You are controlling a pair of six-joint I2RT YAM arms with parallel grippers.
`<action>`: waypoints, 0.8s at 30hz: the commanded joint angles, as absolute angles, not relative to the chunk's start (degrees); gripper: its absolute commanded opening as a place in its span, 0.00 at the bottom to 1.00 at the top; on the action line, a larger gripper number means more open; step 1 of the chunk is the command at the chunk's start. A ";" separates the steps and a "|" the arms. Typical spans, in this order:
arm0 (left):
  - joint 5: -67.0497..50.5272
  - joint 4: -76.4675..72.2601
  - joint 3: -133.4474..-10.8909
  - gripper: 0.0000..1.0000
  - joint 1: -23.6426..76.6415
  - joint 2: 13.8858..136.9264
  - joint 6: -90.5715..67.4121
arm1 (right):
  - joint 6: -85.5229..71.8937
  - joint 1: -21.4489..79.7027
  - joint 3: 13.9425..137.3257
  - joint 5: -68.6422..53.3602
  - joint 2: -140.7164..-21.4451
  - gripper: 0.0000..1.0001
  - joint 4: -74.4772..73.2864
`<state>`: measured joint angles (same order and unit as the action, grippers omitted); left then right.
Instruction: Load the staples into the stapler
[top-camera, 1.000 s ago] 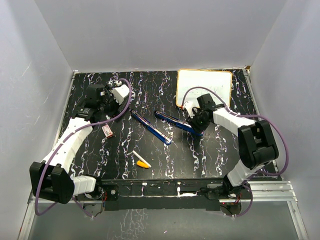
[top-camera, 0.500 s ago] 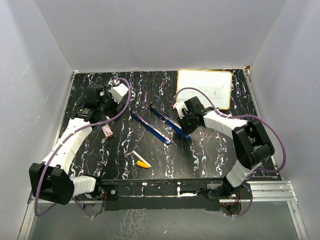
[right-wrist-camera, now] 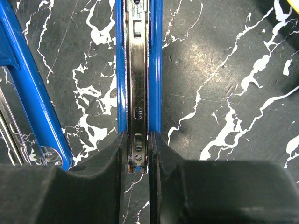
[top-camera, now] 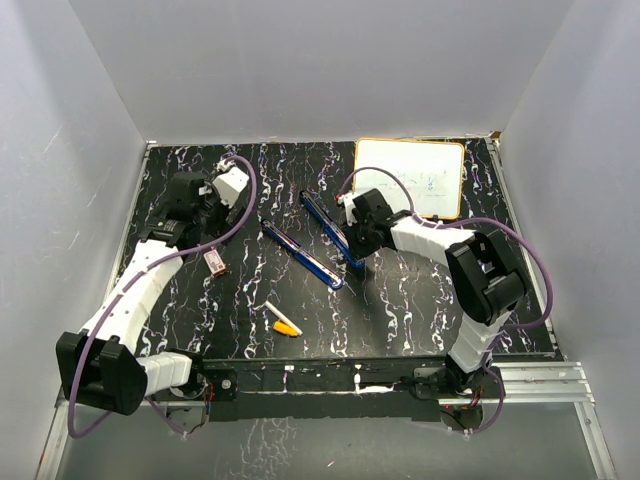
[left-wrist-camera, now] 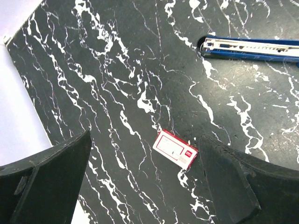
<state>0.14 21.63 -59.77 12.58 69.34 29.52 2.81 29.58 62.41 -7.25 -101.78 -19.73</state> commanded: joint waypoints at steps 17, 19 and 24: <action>-5.53 23.11 -54.96 0.97 3.28 78.02 31.64 | 8.69 30.27 52.63 -6.04 -91.97 0.36 -18.87; -8.82 24.25 -55.42 0.97 1.56 80.18 33.18 | 10.24 30.32 53.42 -7.26 -90.90 0.46 -19.23; -16.49 28.08 -57.96 0.97 -2.15 85.74 36.07 | 13.48 30.31 56.10 -10.69 -87.22 0.68 -19.35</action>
